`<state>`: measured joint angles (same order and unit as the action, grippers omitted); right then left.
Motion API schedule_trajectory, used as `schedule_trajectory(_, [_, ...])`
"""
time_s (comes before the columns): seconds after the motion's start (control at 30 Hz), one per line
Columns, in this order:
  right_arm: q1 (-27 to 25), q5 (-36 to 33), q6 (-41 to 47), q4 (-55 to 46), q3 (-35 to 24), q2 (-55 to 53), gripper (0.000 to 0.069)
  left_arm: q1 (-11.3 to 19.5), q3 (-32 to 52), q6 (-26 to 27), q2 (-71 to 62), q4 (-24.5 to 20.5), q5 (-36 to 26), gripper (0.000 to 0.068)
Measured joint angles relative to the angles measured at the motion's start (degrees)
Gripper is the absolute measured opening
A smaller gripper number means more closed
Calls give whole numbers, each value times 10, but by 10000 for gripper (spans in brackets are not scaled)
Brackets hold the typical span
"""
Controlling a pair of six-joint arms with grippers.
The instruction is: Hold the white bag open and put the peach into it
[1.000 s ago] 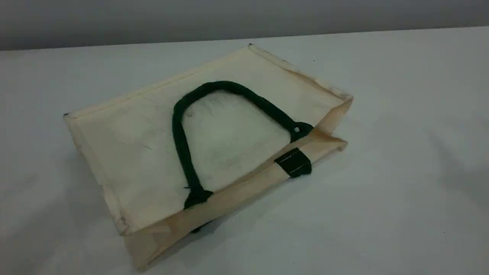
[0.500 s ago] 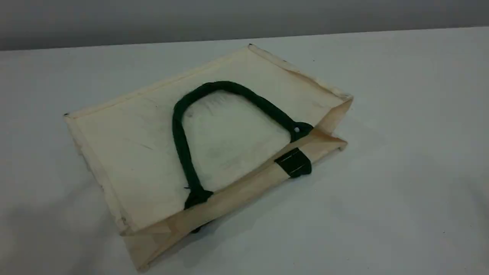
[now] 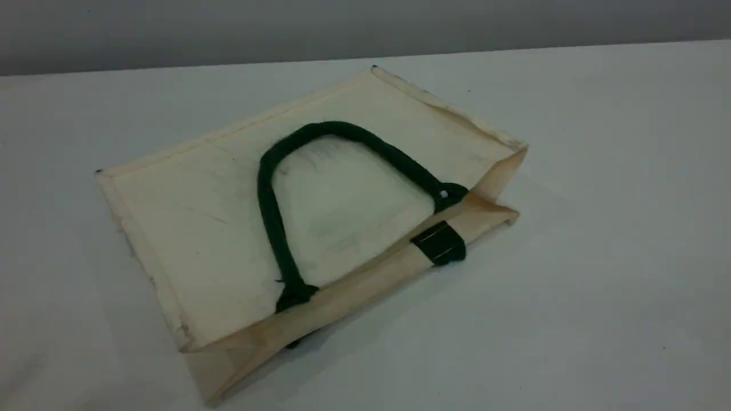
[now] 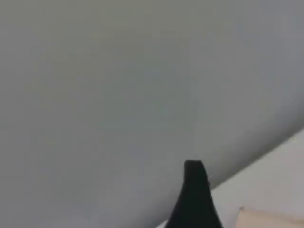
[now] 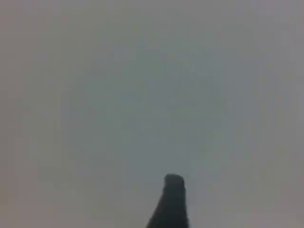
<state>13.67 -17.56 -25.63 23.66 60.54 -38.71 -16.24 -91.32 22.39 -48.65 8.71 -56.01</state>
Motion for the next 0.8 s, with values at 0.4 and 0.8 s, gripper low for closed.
schedule_trajectory(0.4, [0,-63,0,3,-1,62,593,0,0,-85,30,-50,-141,509])
schedule_trajectory(0.8, [0,-147,0,1,-1,157,593,0,116,-99,167,-74,-87,509])
